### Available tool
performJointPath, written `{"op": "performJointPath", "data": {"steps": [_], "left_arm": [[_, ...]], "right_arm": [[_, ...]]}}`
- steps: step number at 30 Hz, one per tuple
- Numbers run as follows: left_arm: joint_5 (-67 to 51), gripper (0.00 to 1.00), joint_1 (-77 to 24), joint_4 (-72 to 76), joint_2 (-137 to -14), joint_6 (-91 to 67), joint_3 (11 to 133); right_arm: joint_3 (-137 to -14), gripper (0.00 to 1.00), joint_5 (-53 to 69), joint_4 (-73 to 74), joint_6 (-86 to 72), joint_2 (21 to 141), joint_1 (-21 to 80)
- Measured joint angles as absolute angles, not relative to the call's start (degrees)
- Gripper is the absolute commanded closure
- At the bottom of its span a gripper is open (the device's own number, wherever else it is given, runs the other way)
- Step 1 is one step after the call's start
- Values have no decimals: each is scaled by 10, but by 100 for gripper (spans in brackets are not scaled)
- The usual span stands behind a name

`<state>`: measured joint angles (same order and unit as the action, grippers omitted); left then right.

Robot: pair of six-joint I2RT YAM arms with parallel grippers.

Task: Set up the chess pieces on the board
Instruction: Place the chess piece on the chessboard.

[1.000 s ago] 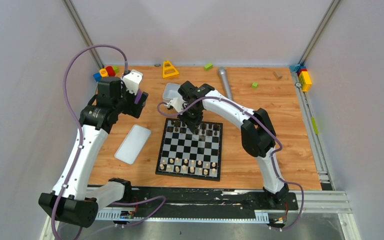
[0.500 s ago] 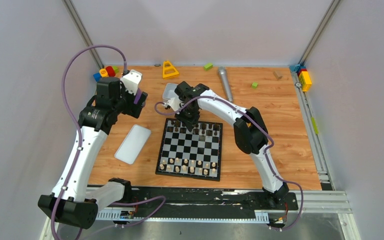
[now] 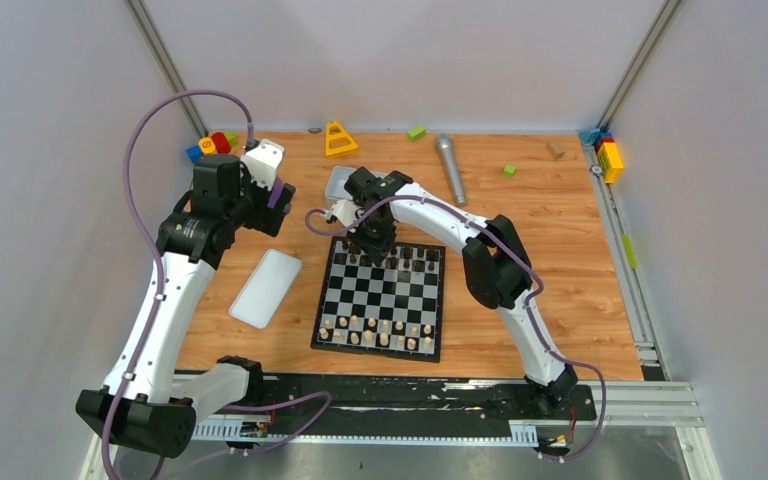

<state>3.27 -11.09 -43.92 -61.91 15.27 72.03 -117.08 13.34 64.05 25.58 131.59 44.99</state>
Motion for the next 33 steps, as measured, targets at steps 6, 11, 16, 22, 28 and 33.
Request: {"op": "performJointPath", "data": {"steps": [6,11,16,22,28,33], "left_arm": [[33,0,-111,-439,-619,153,720],[33,0,-111,-439,-619,153,719],[33,0,-111,-439,-619,153,719],[33,0,-111,-439,-618,153,719],[32,0,-111,-439,-618,153,719],[32,0,-111,-439,-618,153,719]], "right_arm": [[-1175,93,126,641,256,1327,454],[-1178,92,122,641,256,1328,455],[-1178,89,118,641,256,1329,456],[-1178,76,114,641,257,1329,456],[-1178,63,111,641,257,1329,457],[-1178,58,112,641,255,1327,457]]}}
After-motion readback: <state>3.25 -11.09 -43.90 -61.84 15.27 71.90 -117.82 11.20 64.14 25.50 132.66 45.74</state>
